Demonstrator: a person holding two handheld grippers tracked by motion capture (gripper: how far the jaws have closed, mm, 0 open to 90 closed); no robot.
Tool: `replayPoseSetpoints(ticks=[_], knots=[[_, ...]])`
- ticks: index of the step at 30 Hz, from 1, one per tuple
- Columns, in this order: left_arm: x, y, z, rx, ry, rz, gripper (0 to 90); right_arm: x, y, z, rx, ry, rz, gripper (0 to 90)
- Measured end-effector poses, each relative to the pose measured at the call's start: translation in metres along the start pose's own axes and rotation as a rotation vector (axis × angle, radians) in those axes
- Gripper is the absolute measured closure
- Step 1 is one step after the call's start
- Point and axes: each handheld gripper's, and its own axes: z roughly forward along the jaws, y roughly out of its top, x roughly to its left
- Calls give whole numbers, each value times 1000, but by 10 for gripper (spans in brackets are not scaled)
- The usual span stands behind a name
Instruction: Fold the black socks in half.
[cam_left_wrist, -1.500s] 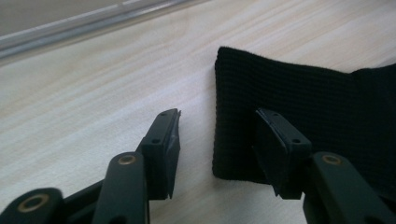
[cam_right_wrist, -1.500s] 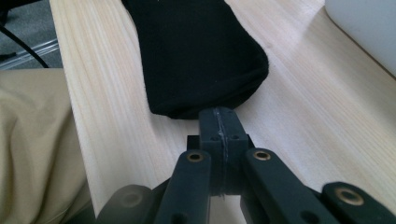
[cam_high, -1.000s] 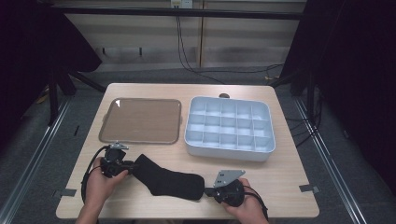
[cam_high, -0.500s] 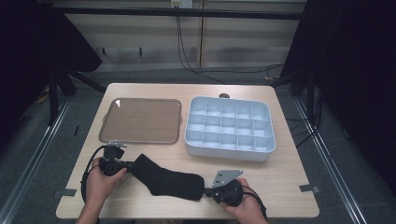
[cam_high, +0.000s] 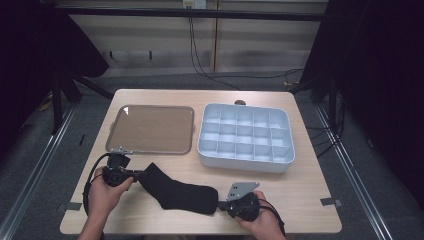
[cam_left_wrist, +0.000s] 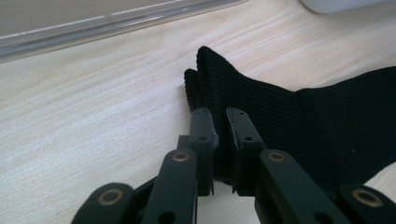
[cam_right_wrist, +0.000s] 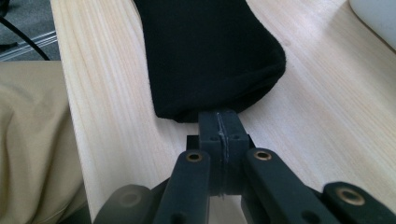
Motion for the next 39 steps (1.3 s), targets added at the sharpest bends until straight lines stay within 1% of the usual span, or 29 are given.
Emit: replayPoseSetpoints(ticks=[1,5,8,10,11,15,16,18,21,24,27,28,29,30,31,32,33,34,39], knots=[[-1,1,-1,-2,0,7,816,0,0,0,1,1,1,900],[-3,2,-4,-6,-3,16,817,0,0,0,0,3,0,900],[-5,3,-5,-15,-7,13,817,0,0,0,0,4,1,900],[-6,3,-6,-17,-3,20,818,0,0,0,0,3,-3,900],[-6,4,-6,-17,-9,21,818,0,0,1,-1,4,-7,900],[-8,5,-8,-21,-11,26,817,0,1,1,-3,3,-5,900],[-9,6,-9,-23,-12,36,817,1,1,1,-3,3,-2,900],[-12,7,-12,-26,-21,45,817,0,1,1,-5,3,-7,900],[-15,9,-15,-30,-18,53,817,0,1,1,-4,5,-6,900],[-18,10,-15,-31,-24,52,818,0,1,2,-6,8,-3,900],[-24,13,-17,-27,-36,76,819,1,1,2,-6,5,3,900],[-26,13,-18,-32,-38,74,820,1,1,2,-8,3,2,900],[-29,15,-19,-30,-38,85,820,1,2,3,-9,4,6,900],[-30,16,-20,-25,-47,92,821,1,2,3,-8,6,6,900],[-32,16,-20,-35,-45,92,821,1,2,3,-9,5,8,900],[-33,17,-21,-34,-47,100,821,1,2,3,-8,5,8,900],[-34,17,-22,-32,-54,103,821,1,2,3,-9,2,7,900],[-35,18,-22,-36,-49,101,822,1,2,3,-10,5,10,900],[-39,19,-23,-37,-58,115,822,1,3,5,-13,9,10,900]])
